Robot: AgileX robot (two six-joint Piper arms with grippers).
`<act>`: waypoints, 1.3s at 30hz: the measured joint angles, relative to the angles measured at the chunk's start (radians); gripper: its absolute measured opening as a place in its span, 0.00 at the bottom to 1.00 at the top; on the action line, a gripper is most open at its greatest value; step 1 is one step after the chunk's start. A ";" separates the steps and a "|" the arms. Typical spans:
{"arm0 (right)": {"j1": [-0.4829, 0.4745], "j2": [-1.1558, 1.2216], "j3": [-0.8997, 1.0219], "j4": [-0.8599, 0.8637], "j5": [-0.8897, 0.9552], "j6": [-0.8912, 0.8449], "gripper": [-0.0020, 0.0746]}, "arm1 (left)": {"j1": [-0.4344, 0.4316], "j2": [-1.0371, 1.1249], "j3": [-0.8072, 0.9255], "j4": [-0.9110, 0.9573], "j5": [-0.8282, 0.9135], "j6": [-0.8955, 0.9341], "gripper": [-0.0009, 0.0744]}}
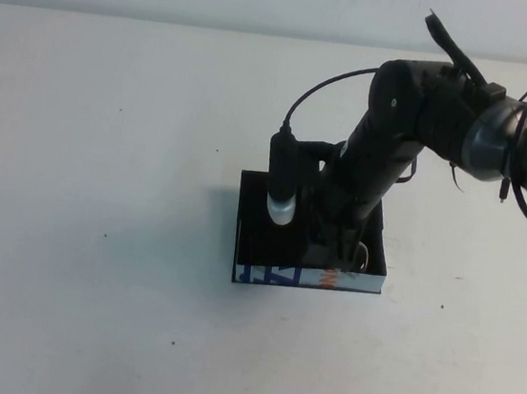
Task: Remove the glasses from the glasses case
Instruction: Pick up the glasses from the glasses case
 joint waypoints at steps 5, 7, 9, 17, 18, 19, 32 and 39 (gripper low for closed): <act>0.000 0.019 -0.004 -0.004 -0.016 0.000 0.46 | 0.000 0.000 0.000 0.000 0.000 0.000 0.01; 0.000 0.027 -0.005 -0.004 -0.024 0.000 0.46 | 0.000 0.000 0.000 0.000 0.000 0.000 0.01; 0.000 0.033 -0.005 -0.006 -0.030 0.000 0.46 | 0.000 0.000 0.000 0.000 0.000 0.000 0.01; 0.000 0.035 -0.005 -0.006 -0.041 0.000 0.43 | 0.000 0.000 0.000 0.000 0.000 0.000 0.01; 0.000 0.037 -0.005 -0.006 -0.041 0.000 0.40 | 0.000 0.000 0.000 0.000 0.000 0.000 0.01; 0.000 0.039 -0.005 -0.006 -0.041 0.000 0.35 | 0.000 0.000 0.000 0.000 0.000 0.000 0.01; -0.006 -0.030 -0.138 -0.051 0.105 0.154 0.03 | 0.000 0.000 0.000 0.000 0.000 0.000 0.01; -0.126 -0.175 -0.147 -0.026 0.127 0.726 0.03 | 0.000 0.000 0.000 0.000 0.000 0.000 0.01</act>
